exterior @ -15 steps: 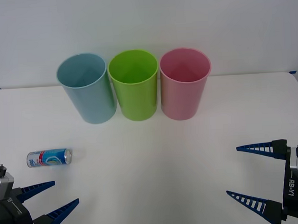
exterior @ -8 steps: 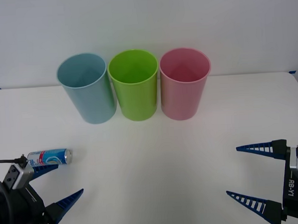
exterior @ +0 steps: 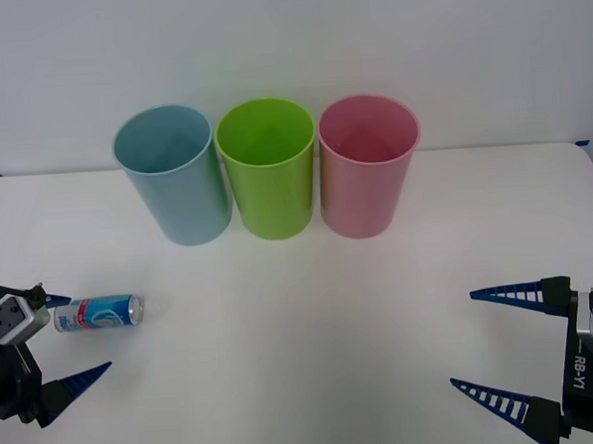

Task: Put cans in the blue bin and PET bottles in the pink bin and trash in the green bin.

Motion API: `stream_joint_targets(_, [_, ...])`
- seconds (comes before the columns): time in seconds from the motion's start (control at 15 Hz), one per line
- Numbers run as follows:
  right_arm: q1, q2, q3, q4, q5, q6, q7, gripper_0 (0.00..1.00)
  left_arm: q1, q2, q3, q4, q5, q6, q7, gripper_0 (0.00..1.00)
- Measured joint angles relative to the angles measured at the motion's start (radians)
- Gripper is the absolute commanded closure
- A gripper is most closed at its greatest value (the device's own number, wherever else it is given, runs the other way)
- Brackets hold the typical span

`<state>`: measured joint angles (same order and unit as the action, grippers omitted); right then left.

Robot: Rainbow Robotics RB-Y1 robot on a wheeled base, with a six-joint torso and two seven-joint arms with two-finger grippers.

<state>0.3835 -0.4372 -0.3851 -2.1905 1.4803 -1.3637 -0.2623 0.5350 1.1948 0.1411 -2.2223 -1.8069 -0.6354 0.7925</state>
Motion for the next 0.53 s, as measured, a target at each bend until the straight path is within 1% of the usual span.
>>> stream_joint_targets(0.13, [0.0,0.0,0.0,0.0,0.0,0.0,0.0,0.0,-0.011,0.067,0.0,0.001,-0.047,0.022,0.033,0.0])
stream_joint_targets(0.27, [0.0,0.0,0.0,0.0,0.0,0.0,0.0,0.0,-0.029,0.143,0.0,0.0,-0.052,0.027,0.057,0.0])
stream_joint_targets(0.4, [0.0,0.0,0.0,0.0,0.0,0.0,0.0,0.0,-0.048,0.243,-0.016,-0.01,-0.054,0.029,0.132,0.0])
stream_joint_targets(0.47, [0.0,0.0,0.0,0.0,0.0,0.0,0.0,0.0,-0.077,0.294,-0.053,-0.014,-0.054,0.042,0.169,0.0])
stream_joint_targets(0.53, [0.0,0.0,0.0,0.0,0.0,0.0,0.0,0.0,-0.131,0.334,-0.119,-0.009,-0.054,0.061,0.208,0.0])
